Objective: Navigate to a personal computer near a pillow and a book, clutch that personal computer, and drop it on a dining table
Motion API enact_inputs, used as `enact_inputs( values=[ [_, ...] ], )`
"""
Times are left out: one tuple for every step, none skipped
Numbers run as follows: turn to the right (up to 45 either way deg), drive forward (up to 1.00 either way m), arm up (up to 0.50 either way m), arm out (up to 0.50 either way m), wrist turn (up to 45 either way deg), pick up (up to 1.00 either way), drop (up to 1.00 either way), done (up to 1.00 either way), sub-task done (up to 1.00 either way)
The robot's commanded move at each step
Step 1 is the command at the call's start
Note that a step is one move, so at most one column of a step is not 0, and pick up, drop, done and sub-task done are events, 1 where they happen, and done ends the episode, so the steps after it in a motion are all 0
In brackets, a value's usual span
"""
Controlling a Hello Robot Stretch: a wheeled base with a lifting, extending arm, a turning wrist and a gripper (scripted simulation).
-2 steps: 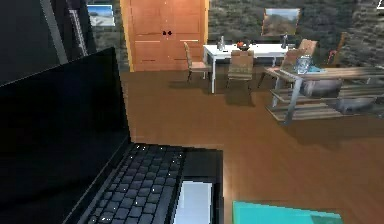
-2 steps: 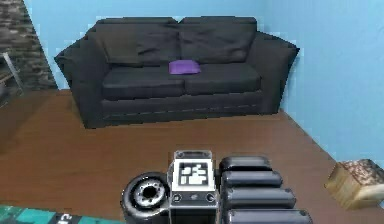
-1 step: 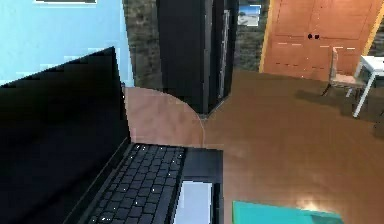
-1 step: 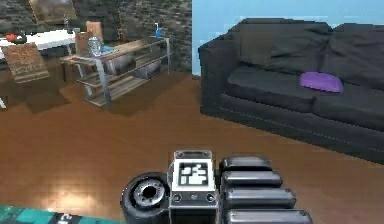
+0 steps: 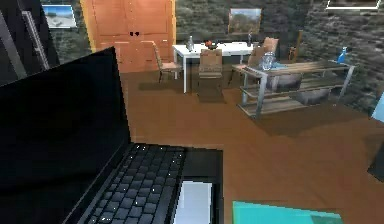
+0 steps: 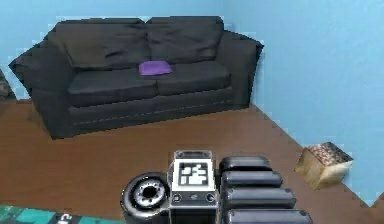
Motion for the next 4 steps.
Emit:
enact_inputs(
  values=[
    [45.0,0.00,0.00,0.00,0.0,0.00,0.00,0.00,0.00],
    [45.0,0.00,0.00,0.00,0.0,0.00,0.00,0.00,0.00],
    [45.0,0.00,0.00,0.00,0.0,0.00,0.00,0.00,0.00],
    [45.0,0.00,0.00,0.00,0.0,0.00,0.00,0.00,0.00]
  ],
)
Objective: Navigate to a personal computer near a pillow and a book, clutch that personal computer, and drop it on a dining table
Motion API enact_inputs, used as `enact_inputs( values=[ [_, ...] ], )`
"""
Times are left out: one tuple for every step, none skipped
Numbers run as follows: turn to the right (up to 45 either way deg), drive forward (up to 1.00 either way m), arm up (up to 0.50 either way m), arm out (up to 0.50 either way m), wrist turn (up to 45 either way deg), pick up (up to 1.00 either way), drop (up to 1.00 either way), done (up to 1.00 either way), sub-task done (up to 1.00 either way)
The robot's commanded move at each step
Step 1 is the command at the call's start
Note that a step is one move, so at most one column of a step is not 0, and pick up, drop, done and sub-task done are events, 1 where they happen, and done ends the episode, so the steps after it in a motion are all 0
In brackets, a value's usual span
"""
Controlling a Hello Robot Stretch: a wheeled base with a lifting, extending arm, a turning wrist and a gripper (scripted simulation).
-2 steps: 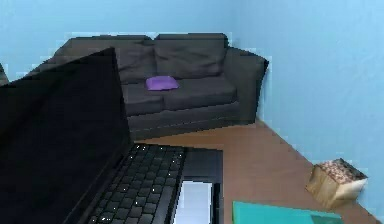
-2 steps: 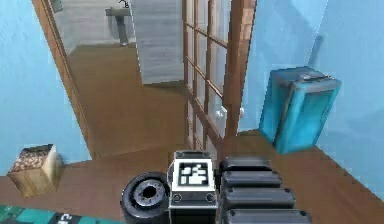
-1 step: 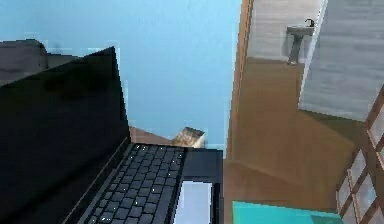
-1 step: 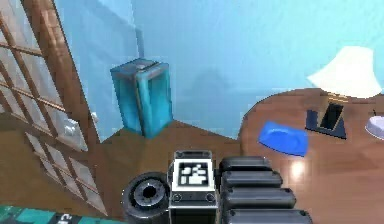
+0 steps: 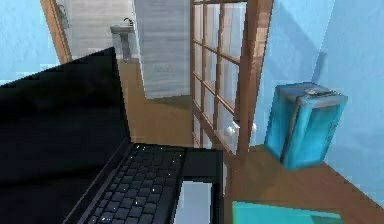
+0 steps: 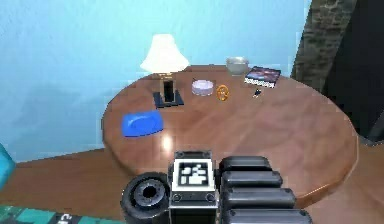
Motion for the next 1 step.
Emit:
enact_inputs(
  values=[
    [45.0,0.00,0.00,0.00,0.0,0.00,0.00,0.00,0.00]
  ],
)
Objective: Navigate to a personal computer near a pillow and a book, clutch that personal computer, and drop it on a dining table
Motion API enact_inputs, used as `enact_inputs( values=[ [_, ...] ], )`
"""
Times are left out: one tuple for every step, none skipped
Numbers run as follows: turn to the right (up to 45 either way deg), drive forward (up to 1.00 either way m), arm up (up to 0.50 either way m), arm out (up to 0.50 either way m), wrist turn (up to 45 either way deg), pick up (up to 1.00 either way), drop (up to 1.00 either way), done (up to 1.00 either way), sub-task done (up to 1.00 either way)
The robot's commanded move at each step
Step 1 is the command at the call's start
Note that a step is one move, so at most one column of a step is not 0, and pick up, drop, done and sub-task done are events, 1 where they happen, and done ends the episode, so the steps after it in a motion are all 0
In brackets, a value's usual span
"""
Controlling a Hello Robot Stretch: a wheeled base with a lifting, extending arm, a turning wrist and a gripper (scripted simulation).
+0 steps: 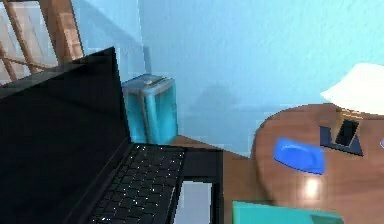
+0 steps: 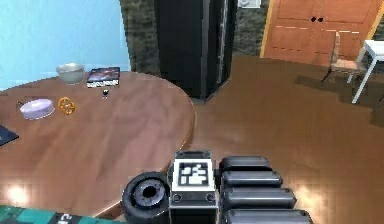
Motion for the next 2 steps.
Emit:
enact_inputs(
  values=[
    [0.0,0.20,0.00,0.00,0.0,0.00,0.00,0.00,0.00],
    [6.0,0.00,0.00,0.00,0.0,0.00,0.00,0.00,0.00]
  ],
)
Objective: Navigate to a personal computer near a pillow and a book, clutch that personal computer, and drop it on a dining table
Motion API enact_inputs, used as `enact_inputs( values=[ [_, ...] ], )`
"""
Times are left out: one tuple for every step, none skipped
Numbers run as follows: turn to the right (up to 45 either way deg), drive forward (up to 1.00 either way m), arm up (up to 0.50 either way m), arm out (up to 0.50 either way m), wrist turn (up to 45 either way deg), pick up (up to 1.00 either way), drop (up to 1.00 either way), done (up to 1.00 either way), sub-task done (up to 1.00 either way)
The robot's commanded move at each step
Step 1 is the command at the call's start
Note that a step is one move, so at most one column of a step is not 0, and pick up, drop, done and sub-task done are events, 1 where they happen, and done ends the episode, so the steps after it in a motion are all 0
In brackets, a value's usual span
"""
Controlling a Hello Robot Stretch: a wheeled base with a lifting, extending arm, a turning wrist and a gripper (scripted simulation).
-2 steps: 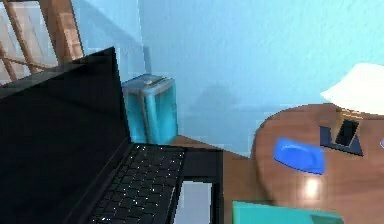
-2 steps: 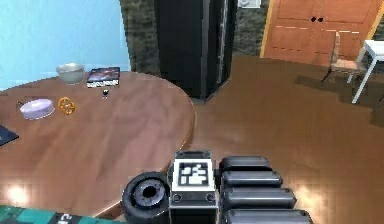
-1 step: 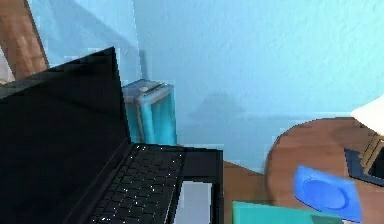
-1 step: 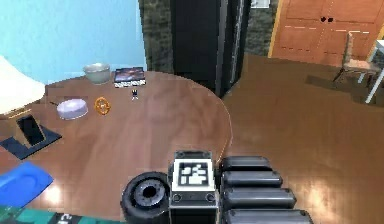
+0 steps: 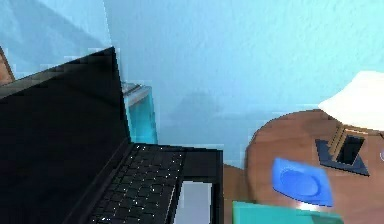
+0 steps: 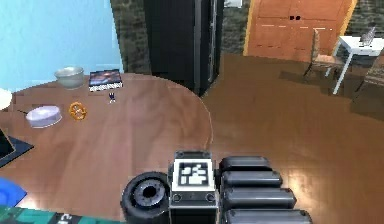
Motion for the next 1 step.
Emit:
enact_inputs(
  values=[
    [-3.0,0.00,0.00,0.00,0.0,0.00,0.00,0.00,0.00]
  ],
)
